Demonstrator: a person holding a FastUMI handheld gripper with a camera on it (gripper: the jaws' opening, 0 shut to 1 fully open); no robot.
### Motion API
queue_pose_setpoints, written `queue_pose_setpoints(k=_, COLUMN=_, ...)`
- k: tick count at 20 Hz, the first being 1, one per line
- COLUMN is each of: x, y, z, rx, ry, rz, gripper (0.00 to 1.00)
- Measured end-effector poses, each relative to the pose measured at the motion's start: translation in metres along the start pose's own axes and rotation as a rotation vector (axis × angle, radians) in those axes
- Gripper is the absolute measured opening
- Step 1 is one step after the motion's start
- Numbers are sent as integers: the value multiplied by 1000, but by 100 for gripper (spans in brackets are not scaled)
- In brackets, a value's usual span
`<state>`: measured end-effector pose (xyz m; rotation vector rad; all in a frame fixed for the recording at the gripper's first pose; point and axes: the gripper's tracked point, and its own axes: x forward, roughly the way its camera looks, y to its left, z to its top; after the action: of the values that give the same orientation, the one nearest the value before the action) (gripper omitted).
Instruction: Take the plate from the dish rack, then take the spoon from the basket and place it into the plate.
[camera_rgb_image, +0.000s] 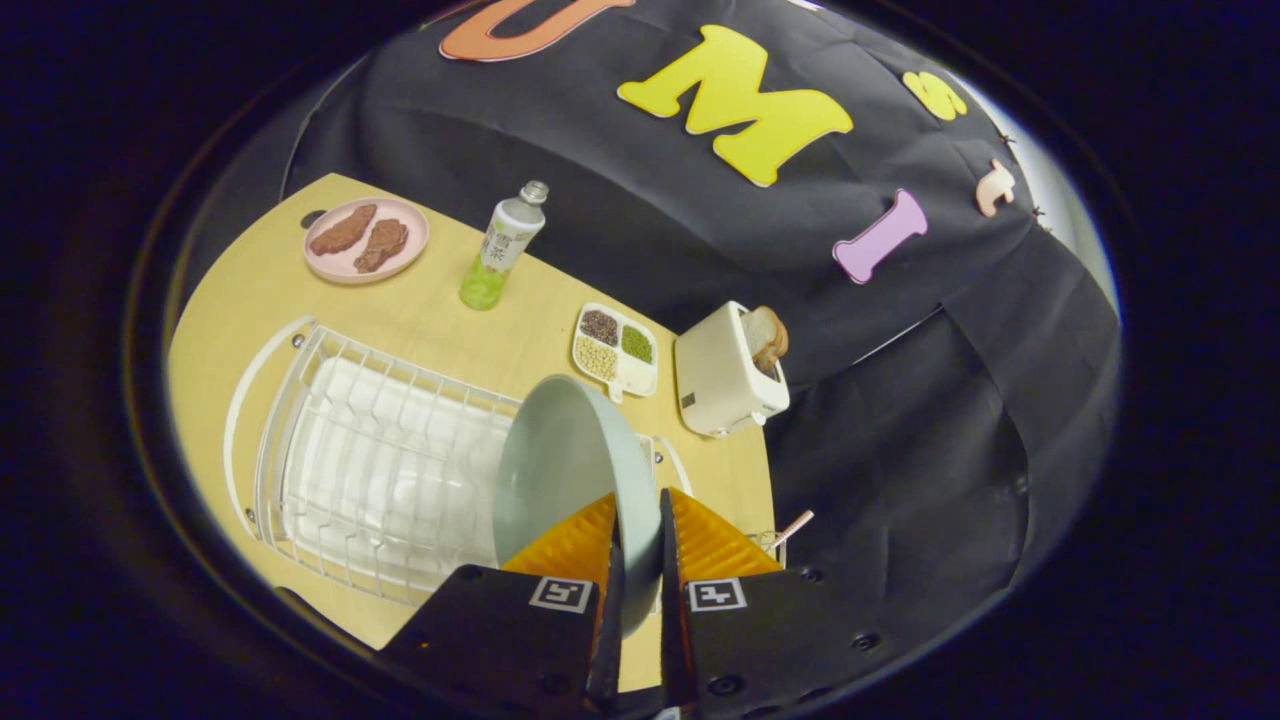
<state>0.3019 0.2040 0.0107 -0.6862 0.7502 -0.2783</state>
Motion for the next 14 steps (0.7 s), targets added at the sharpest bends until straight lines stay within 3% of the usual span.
queue_pose_setpoints(k=3, x=-8, y=-19, z=-16, rx=67, ry=-27, rz=57, gripper=22)
queue_pose_setpoints(k=8, x=-32, y=-46, z=-71, rx=157, ry=-68, rz=245, gripper=21)
queue_pose_setpoints(k=14, x=-47, y=-44, z=-166, rx=329, ry=-72, rz=576, gripper=21)
